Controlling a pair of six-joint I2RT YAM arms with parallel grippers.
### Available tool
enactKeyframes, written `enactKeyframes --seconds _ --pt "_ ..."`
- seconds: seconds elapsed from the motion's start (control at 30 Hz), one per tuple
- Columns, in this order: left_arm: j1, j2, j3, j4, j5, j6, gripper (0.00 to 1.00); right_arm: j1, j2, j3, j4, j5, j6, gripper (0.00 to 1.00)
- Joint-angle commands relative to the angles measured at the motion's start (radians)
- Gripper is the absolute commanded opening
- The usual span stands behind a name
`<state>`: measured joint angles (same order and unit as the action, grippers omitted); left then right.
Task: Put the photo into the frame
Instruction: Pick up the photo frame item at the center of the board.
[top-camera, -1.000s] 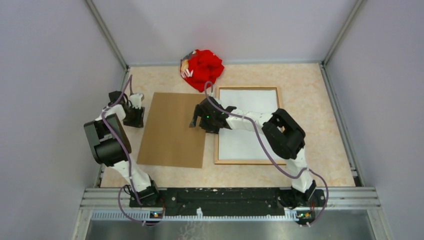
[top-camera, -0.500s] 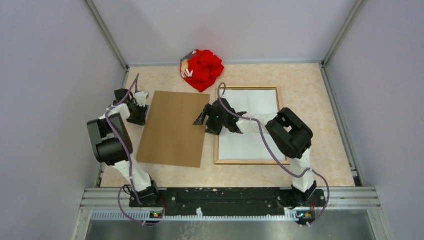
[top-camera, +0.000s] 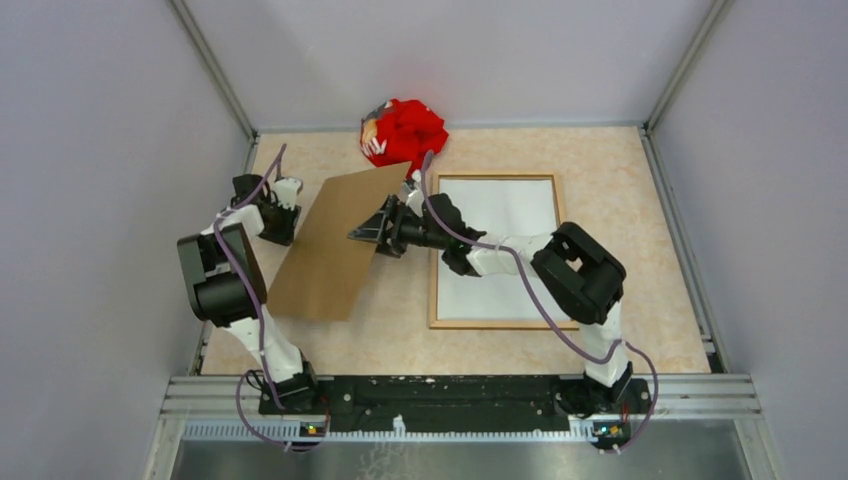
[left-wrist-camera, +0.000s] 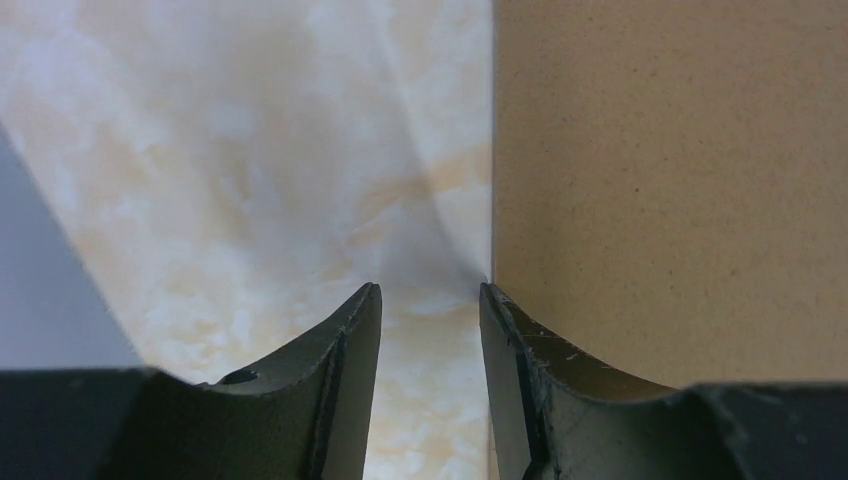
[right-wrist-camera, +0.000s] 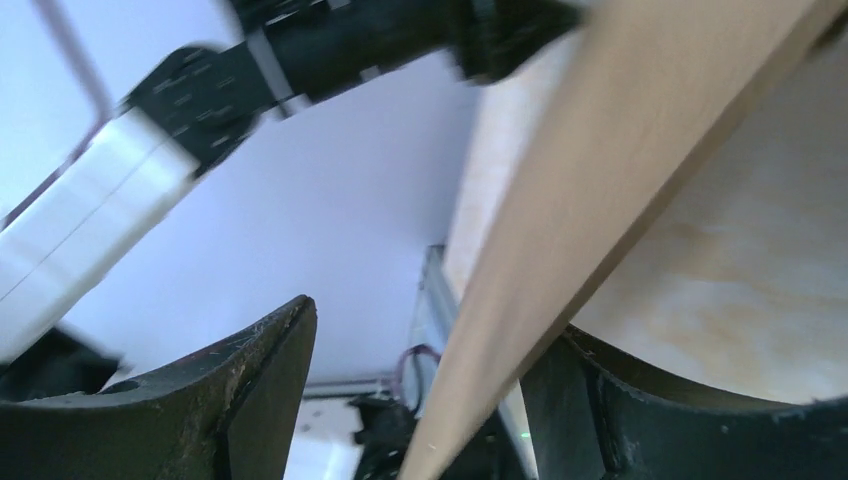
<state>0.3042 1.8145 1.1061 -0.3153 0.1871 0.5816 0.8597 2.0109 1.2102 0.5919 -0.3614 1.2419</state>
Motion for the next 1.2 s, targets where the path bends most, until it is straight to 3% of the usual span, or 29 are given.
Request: enactKeyframes --seconds 0.0,0.13,0.33,0.43,0.6,0.67,0.8,0.83,0.9,0.97,1.17 --pt "-0.040 0.078 -0.080 -0.253 0.147 -0.026 0.49 0.042 -0.079 0.061 0.304 -0.091 0.043 0.70" --pt "-0.039 0.069 -0.076 -0.270 0.154 -0.021 0.49 0.042 -0.080 0.085 0.216 -0.084 0.024 0.68" --pt "-0.040 0.022 -0.074 -0.259 0.151 -0.023 0.50 0.042 -0.153 0.085 -0.115 0.000 -0.080 0.53" --pt "-0.040 0.002 -0.056 -0.261 0.157 -0.025 0.51 0.042 -0.184 0.072 -0.225 0.042 -0.100 0.42" --pt "-0.047 -0.034 0.010 -0.289 0.178 -0.030 0.56 0.041 -0.204 0.086 -0.374 0.105 -0.134 0.13" --pt "-0.066 -0.054 0.073 -0.339 0.201 -0.032 0.58 0.038 -0.203 0.097 -0.415 0.123 -0.145 0.07" --pt "-0.167 -0.146 0.198 -0.447 0.236 -0.031 0.65 0.028 -0.189 0.119 -0.467 0.162 -0.141 0.04" --pt "-0.201 -0.183 0.214 -0.457 0.242 -0.022 0.73 0.027 -0.183 0.131 -0.494 0.187 -0.139 0.00" --pt "-0.280 -0.254 0.245 -0.460 0.231 -0.019 0.97 0.027 -0.175 0.160 -0.547 0.234 -0.137 0.00" --pt "-0.340 -0.315 0.269 -0.445 0.257 -0.023 0.98 0.026 -0.174 0.190 -0.587 0.284 -0.123 0.00" --pt "-0.364 -0.466 0.384 -0.510 0.254 0.003 0.98 0.048 -0.188 0.343 -0.802 0.517 -0.050 0.00"
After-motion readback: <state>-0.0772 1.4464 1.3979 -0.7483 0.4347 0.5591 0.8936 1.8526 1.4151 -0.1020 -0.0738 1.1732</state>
